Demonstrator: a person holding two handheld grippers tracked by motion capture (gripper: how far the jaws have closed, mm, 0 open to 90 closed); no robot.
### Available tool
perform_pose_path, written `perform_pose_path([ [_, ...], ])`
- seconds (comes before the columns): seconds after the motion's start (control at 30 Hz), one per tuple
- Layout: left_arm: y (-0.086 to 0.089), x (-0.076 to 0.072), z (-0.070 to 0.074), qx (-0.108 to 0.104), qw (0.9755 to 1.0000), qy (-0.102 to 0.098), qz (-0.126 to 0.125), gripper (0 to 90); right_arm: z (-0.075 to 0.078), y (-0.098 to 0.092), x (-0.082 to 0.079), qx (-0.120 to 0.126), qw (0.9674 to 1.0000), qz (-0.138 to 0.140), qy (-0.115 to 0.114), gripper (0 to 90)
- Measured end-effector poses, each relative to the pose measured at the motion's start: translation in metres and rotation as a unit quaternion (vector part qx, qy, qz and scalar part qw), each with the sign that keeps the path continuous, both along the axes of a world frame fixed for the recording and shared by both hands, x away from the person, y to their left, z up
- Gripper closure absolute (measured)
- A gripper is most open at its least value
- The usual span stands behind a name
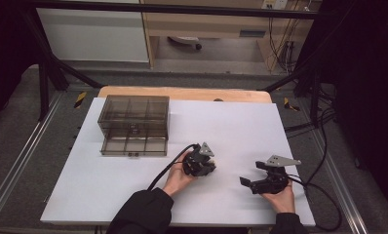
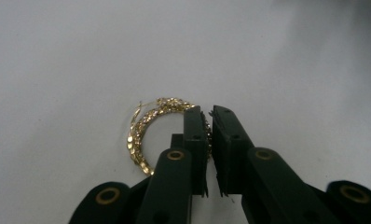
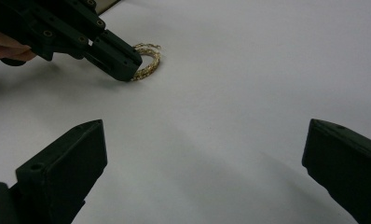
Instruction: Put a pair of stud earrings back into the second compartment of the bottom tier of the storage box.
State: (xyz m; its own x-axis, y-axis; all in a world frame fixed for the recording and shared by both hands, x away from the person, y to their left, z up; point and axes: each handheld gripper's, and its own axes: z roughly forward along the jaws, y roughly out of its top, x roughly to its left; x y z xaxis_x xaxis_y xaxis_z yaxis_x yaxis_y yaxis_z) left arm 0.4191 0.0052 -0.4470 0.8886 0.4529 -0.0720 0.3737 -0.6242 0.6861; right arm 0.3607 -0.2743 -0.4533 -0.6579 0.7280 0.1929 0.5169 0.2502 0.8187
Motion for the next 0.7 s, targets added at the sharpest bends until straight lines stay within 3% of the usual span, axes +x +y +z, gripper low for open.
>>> perform_pose_path([
  [0.23,0.0,-0.002,0.001,0.005,1.0,-0.007,-0.002,85.6,0.0,0.0,0.0,0.001,1.0,0.0,-0.001,0.7],
  [0.7,0.014,-0.008,0.016,-0.012,0.9999,-0.011,0.003,86.1,0.0,0.0,0.0,0.0,1.0,-0.001,0.0,0.8],
])
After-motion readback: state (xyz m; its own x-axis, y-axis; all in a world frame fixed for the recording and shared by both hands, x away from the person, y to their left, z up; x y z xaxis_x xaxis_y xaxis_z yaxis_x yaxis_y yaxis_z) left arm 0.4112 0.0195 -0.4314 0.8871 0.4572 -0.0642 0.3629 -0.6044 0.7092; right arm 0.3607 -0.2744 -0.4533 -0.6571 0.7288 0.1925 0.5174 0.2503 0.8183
